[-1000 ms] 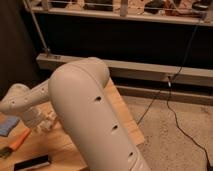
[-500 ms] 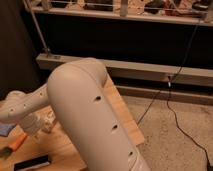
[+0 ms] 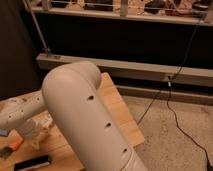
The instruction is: Push the eraser across the table
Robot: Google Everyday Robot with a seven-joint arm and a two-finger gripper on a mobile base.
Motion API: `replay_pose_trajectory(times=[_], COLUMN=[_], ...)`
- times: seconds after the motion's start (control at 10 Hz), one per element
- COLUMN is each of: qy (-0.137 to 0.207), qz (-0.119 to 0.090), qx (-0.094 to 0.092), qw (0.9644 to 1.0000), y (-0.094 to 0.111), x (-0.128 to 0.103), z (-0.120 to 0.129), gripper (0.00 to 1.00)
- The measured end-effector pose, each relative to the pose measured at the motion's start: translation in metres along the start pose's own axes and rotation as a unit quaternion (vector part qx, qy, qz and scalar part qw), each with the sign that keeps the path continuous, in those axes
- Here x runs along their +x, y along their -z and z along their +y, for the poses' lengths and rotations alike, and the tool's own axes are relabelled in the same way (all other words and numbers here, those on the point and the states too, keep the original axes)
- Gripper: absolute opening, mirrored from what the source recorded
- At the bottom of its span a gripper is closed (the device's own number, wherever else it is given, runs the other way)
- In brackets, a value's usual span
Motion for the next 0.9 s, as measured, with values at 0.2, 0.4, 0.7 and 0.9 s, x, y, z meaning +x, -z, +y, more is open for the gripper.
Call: replay_pose_trajectory(times=[0.2,0.4,0.7,0.9], qy=[0.022,0.046,0.131,0.207], qz=[0.013,0.025,0.064,0.105], qx=[-0.017,-0.038,-0.128,-0.206], qw=[0.9995,0.9979,0.981,0.9507], y=[-0.006,-0.008,-0.005,-0.004], x=[0.003,0.009,0.035,0.063], z=[0.014,0.029,0.08,0.116], gripper=[0.65,0.65,0.65,0.65])
